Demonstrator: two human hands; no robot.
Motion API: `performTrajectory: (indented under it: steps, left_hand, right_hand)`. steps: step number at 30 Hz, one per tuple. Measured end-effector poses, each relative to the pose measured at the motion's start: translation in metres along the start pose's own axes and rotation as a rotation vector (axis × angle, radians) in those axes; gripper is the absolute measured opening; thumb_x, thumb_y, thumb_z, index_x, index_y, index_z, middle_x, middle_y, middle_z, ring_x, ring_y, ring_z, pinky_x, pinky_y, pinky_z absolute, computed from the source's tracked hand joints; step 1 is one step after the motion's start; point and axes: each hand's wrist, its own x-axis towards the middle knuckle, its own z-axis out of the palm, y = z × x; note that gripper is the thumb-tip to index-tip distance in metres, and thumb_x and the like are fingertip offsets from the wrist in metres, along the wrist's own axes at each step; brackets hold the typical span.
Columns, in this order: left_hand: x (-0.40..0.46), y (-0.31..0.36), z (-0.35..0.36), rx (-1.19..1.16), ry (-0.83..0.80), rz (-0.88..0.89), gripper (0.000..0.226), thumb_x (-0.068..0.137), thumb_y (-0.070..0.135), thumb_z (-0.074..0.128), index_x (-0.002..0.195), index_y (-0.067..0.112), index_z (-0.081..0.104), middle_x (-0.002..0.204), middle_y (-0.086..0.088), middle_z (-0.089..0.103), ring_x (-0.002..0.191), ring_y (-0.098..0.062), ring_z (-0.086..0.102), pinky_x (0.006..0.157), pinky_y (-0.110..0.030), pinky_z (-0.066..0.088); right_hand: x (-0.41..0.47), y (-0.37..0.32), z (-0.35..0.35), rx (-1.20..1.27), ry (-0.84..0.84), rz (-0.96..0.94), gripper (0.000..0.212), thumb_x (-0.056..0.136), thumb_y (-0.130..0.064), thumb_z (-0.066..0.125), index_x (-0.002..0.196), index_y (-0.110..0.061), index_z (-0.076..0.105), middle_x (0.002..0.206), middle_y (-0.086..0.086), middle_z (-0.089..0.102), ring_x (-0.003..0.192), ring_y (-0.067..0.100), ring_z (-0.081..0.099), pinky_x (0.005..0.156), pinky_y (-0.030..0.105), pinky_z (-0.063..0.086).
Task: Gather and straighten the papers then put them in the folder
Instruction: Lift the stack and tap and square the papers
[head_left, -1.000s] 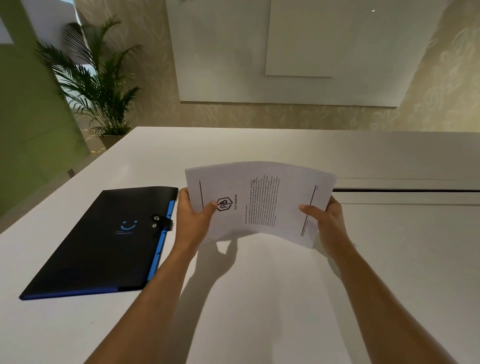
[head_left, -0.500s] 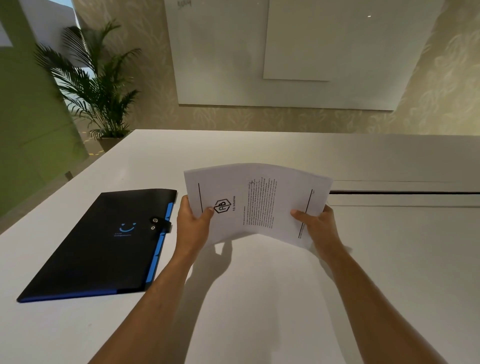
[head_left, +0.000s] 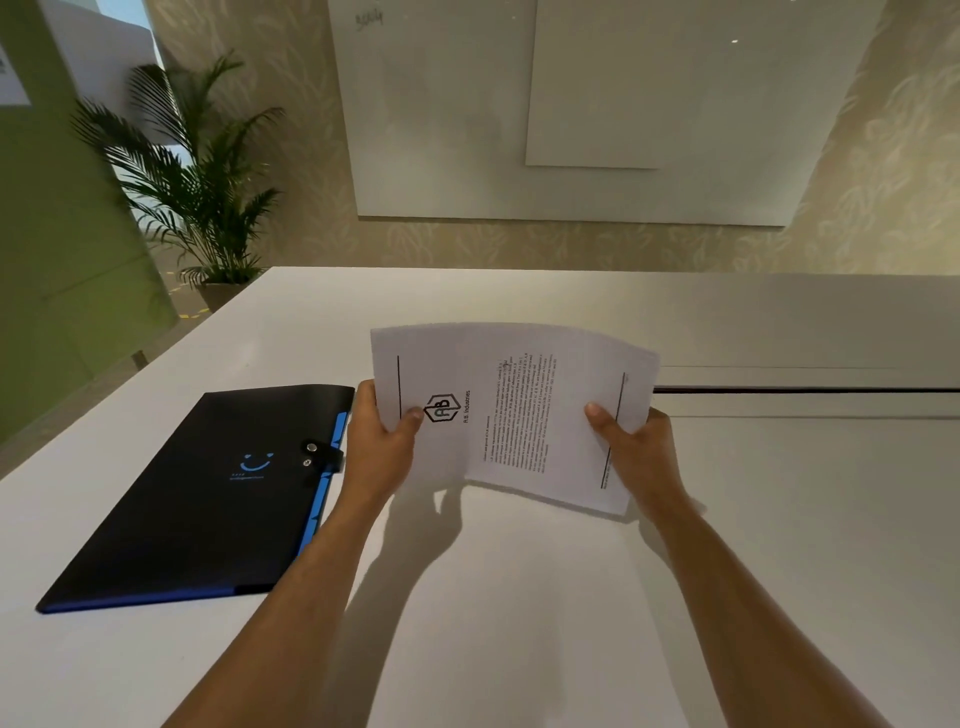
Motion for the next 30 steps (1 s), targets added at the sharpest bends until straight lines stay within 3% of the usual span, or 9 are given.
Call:
performTrajectory:
  steps: [7,9,12,16,19,22,25,27,30]
  left_hand:
    - [0.012,-0.004,-0.026,-0.19,-0.022,-0.151,0.018,0.088,0.012,0.068,0.103,0.014,0.058,0.091,-0.003,0.067,0.081,-0.017,0.065,0.076,-0.034,0.051]
    - [0.005,-0.007,-0.02,-0.369,-0.067,-0.24,0.017,0.09,0.013,0.064,0.106,0.017,0.061,0.092,-0.002,0.066,0.087,-0.02,0.062,0.081,-0.038,0.05]
    - [-0.013,0.002,0.004,-0.593,-0.118,-0.281,0.02,0.092,0.014,0.06,0.11,0.022,0.061,0.097,0.002,0.07,0.098,-0.023,0.062,0.08,-0.037,0.05]
    - [-0.031,0.02,0.037,-0.756,-0.152,-0.269,0.044,0.088,0.015,0.063,0.13,0.027,0.055,0.123,-0.004,0.067,0.115,-0.026,0.062,0.096,-0.045,0.05]
    - [-0.032,0.026,0.046,-0.662,0.016,-0.316,0.033,0.089,0.018,0.066,0.117,0.033,0.059,0.118,-0.003,0.068,0.112,-0.025,0.062,0.097,-0.049,0.05]
    - [-0.027,0.034,0.047,-0.518,0.102,-0.255,0.016,0.092,0.019,0.064,0.102,0.031,0.061,0.104,0.003,0.069,0.101,-0.017,0.066,0.081,-0.034,0.057]
    - [-0.019,0.045,0.041,-0.425,0.144,-0.183,0.021,0.092,0.02,0.063,0.112,0.021,0.059,0.099,0.005,0.066,0.09,-0.011,0.065,0.064,-0.022,0.054]
    - [-0.013,0.053,0.035,-0.392,0.159,-0.139,0.025,0.091,0.02,0.064,0.115,0.015,0.057,0.098,0.004,0.065,0.088,-0.011,0.065,0.057,-0.016,0.054]
    - [-0.004,0.062,0.019,-0.354,0.137,-0.079,0.011,0.09,0.018,0.066,0.099,0.021,0.06,0.093,0.005,0.068,0.087,-0.013,0.067,0.055,-0.016,0.054]
  right_hand:
    - [-0.002,-0.007,-0.003,0.283,0.087,0.063,0.017,0.089,-0.013,0.07,0.106,-0.016,0.069,0.086,-0.009,0.078,0.077,0.012,0.075,0.058,0.023,0.058]
    - [-0.004,-0.004,0.003,0.396,0.098,0.1,0.022,0.089,-0.009,0.068,0.111,-0.012,0.068,0.093,-0.006,0.079,0.083,0.014,0.075,0.063,0.026,0.059]
    - [-0.012,0.0,0.02,0.518,0.116,0.192,0.015,0.089,-0.006,0.068,0.101,-0.016,0.07,0.09,-0.006,0.079,0.079,0.011,0.075,0.064,0.028,0.058]
    - [-0.025,0.006,0.046,0.666,0.17,0.345,0.022,0.088,-0.006,0.07,0.106,-0.017,0.067,0.1,0.003,0.076,0.078,0.016,0.075,0.069,0.037,0.057]
    - [-0.036,0.013,0.059,0.714,0.159,0.354,0.034,0.089,-0.01,0.069,0.122,-0.012,0.066,0.107,0.006,0.077,0.09,0.024,0.075,0.073,0.04,0.059]
    - [-0.044,0.014,0.066,0.752,0.152,0.369,0.034,0.09,-0.016,0.069,0.123,-0.016,0.065,0.105,0.003,0.078,0.09,0.021,0.075,0.071,0.038,0.059]
    - [-0.046,0.009,0.069,0.779,0.103,0.349,0.035,0.09,-0.01,0.068,0.123,-0.017,0.061,0.1,-0.001,0.079,0.09,0.017,0.075,0.067,0.032,0.06]
    - [-0.04,0.009,0.065,0.779,0.109,0.31,0.05,0.085,-0.002,0.071,0.131,-0.016,0.055,0.111,0.003,0.076,0.101,0.021,0.073,0.076,0.035,0.061]
    - [-0.024,0.006,0.049,0.664,0.196,0.302,0.087,0.071,-0.006,0.082,0.142,-0.024,0.035,0.133,0.011,0.06,0.116,0.026,0.063,0.095,0.041,0.053]
